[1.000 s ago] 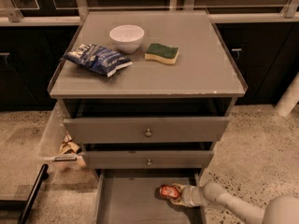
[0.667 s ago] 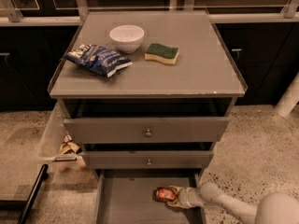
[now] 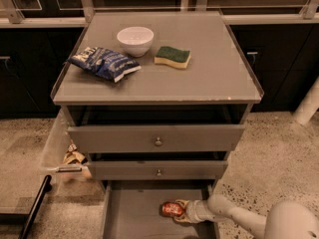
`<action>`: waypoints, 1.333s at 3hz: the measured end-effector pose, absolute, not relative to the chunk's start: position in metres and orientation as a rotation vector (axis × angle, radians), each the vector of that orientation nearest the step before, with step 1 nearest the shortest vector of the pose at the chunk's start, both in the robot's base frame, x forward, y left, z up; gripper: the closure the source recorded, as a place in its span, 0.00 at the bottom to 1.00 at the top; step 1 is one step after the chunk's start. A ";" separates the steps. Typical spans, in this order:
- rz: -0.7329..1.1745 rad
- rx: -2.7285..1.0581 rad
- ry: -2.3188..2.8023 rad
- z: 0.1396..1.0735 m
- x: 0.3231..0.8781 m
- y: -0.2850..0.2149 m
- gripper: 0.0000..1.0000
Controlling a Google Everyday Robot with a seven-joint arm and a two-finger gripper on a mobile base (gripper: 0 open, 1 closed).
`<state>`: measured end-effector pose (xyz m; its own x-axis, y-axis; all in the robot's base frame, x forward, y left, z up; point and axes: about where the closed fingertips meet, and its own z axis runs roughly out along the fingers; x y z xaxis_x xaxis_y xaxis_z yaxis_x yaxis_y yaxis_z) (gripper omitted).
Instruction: Place coke can into bottom drawer
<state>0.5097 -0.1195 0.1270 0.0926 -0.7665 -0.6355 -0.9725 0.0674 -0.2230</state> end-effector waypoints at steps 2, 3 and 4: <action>0.422 -1.738 1.701 0.139 0.509 -0.117 0.35; 0.422 -1.738 1.701 0.139 0.509 -0.116 0.12; 0.422 -1.738 1.701 0.139 0.509 -0.116 0.00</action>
Offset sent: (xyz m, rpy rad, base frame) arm -0.0003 0.0024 0.0098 0.0100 -0.0060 0.0047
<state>0.5093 -0.1165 0.1388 0.1015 -0.7583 -0.6440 -0.9713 0.0645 -0.2291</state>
